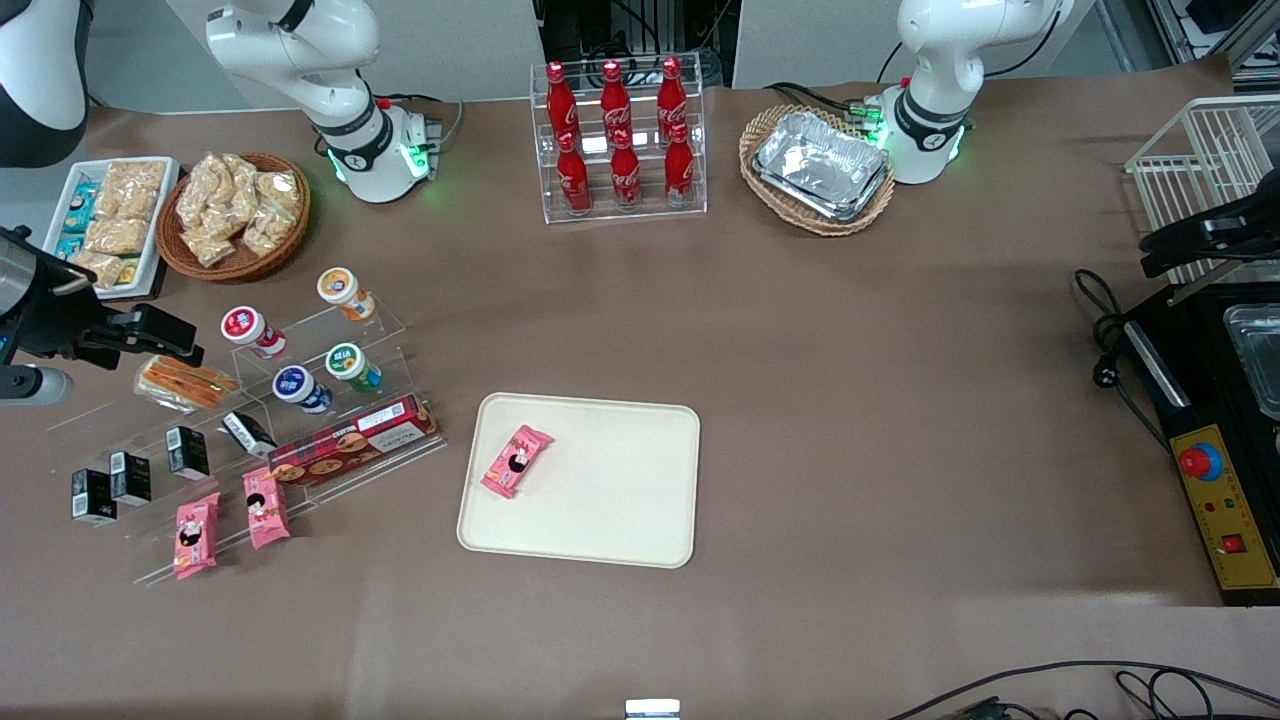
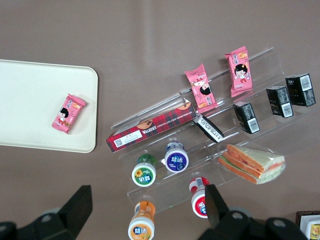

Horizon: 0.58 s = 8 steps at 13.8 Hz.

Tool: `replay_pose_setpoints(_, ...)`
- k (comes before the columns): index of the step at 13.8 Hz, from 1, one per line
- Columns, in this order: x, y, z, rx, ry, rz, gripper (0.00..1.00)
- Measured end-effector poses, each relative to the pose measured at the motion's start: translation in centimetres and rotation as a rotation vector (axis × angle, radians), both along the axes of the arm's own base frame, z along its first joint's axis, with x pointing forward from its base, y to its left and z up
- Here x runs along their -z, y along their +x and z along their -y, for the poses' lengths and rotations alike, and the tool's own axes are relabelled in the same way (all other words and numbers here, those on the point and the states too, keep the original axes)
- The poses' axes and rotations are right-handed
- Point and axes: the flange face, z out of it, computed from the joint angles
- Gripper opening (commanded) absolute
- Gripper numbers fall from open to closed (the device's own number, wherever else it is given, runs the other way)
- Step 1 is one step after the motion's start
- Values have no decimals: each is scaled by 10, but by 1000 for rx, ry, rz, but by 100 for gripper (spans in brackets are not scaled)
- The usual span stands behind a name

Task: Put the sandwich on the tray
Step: 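Move the right gripper over the wrapped sandwich in the acrylic rack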

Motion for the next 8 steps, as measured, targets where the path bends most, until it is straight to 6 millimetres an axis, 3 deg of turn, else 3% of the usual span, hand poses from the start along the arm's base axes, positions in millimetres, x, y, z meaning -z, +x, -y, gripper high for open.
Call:
replay_pose_setpoints(5, 0, 0, 5, 10, -1, 0, 100)
replay_pose_setpoints(8, -1, 0, 18, 42, -3, 1, 100)
